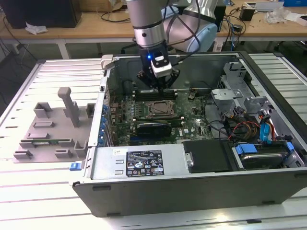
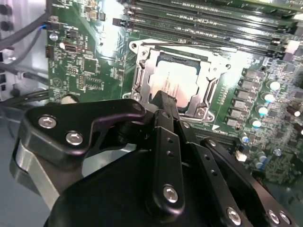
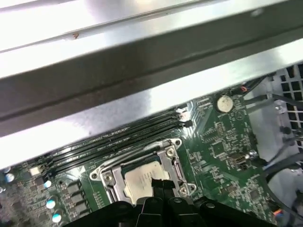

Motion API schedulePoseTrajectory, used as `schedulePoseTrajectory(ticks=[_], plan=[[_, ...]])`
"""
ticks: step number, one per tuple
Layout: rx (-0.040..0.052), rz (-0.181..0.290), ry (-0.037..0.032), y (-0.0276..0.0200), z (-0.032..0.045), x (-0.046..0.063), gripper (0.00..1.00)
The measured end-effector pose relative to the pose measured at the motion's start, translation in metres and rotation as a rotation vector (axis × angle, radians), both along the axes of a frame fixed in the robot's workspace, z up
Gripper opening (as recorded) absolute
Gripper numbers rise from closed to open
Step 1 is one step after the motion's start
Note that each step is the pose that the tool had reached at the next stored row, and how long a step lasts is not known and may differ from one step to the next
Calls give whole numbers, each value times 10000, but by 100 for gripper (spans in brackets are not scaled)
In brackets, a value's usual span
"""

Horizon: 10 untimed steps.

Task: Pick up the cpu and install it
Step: 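Install the first cpu locking lever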

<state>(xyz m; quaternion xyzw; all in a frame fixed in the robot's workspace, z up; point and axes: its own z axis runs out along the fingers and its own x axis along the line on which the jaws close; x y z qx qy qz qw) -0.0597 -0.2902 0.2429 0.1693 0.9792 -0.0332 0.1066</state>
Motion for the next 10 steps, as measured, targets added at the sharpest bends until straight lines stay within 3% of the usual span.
schedulePoseTrajectory(ticks=[5, 6, 7, 8, 9, 10], plan=[[1, 0, 0, 0, 33, 0, 11], [0, 2, 61, -2, 32, 4, 11], [1, 1, 309, -11, 27, 24, 11], [1, -1, 511, -20, 23, 40, 11], [1, 2, 777, -32, 17, 63, 11], [1, -1, 906, -39, 15, 72, 11]])
